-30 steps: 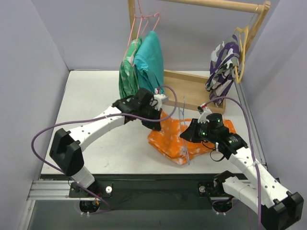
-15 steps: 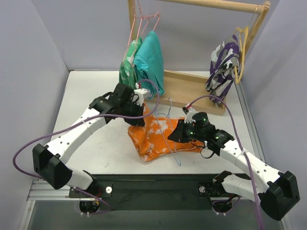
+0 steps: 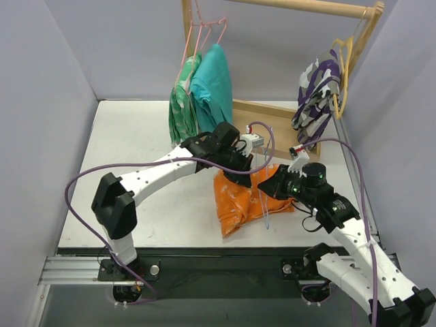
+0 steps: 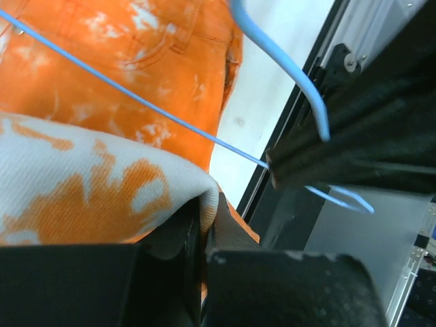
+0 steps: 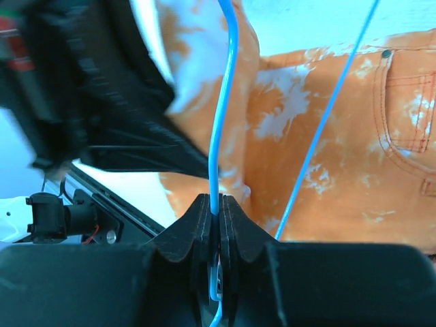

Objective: Place the trousers on the hanger

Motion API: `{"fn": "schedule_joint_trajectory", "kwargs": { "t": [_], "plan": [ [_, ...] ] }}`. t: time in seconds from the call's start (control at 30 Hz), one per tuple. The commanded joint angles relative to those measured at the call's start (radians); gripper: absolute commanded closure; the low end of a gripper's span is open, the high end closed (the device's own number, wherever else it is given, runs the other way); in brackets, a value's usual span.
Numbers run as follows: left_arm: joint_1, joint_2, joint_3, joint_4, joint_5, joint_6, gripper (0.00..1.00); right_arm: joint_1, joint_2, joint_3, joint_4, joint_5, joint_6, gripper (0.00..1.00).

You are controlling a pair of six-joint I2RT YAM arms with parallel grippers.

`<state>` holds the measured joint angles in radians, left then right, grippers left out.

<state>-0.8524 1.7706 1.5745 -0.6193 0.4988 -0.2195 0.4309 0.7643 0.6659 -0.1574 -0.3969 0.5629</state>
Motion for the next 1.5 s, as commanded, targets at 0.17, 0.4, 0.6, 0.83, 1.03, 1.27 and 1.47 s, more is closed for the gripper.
{"fn": "schedule_joint_trajectory", "kwargs": {
  "t": [0.17, 0.4, 0.6, 0.83, 1.03, 1.27, 1.47],
  "plan": [
    [-0.034, 0.153, 0.084, 0.23, 0.231, -0.067, 1.0, -0.115, -0.085, -0.023, -0.041, -0.101, -0.07, 1.0],
    [-0.034, 0.19, 0.015, 0.282, 0.232, -0.07, 1.0, -0.182, -0.03, -0.063, -0.037, -0.281, -0.107, 1.0],
    [-0.025, 0.161, -0.076, 0.326, 0.169, -0.101, 0.57, -0.182, 0.046, -0.063, -0.005, -0.345, -0.121, 1.0],
    [-0.013, 0.135, -0.142, 0.357, 0.13, -0.127, 0.27, -0.181, 0.099, -0.049, -0.008, -0.376, -0.138, 1.0],
    [0.035, -0.009, -0.246, 0.447, 0.1, -0.211, 0.15, -0.175, 0.09, -0.071, -0.056, -0.359, -0.138, 1.0],
    [0.058, -0.157, -0.372, 0.646, 0.052, -0.378, 0.14, -0.133, 0.024, -0.123, -0.084, -0.321, -0.113, 1.0],
    [0.044, -0.065, -0.369, 0.819, 0.072, -0.543, 0.12, -0.035, 0.02, -0.134, -0.05, -0.26, -0.077, 1.0]
  ]
}}
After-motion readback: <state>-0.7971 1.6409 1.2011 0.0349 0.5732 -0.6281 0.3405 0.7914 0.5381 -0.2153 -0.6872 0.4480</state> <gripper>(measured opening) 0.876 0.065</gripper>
